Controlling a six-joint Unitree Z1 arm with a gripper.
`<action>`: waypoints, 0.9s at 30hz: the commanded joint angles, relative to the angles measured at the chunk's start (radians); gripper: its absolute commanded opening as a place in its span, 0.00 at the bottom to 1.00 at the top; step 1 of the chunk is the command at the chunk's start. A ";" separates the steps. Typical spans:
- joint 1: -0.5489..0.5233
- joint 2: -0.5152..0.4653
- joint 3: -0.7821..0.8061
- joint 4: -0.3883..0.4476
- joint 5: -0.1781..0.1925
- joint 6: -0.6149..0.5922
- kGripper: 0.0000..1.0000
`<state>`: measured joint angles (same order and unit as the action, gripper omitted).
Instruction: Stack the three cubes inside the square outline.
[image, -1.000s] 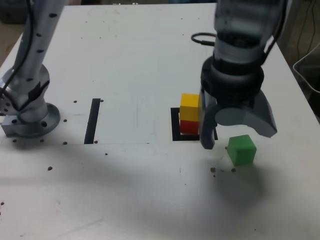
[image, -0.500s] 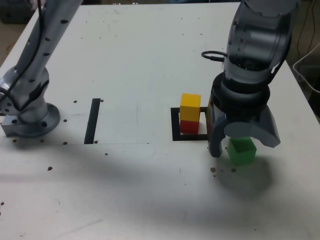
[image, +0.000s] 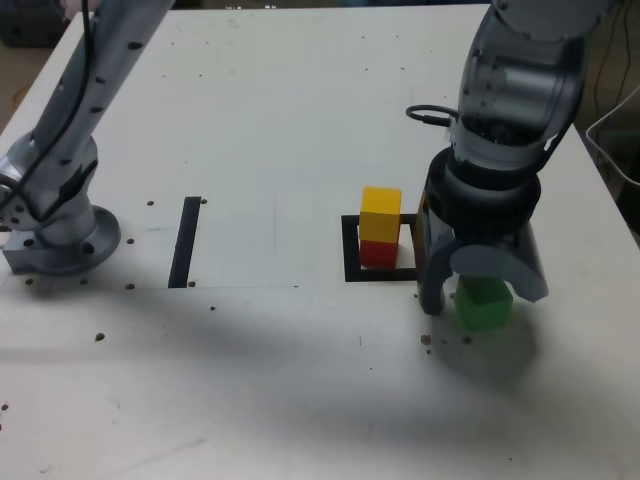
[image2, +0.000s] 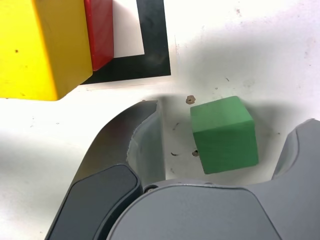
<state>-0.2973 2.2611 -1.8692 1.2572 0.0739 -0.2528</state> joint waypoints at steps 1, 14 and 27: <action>0.003 0.007 -0.004 -0.006 -0.002 0.004 0.78; 0.008 0.023 -0.001 -0.040 -0.007 0.007 0.75; 0.016 0.027 0.000 -0.027 0.005 -0.003 0.60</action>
<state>-0.2837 2.2816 -1.8694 1.2267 0.0774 -0.2530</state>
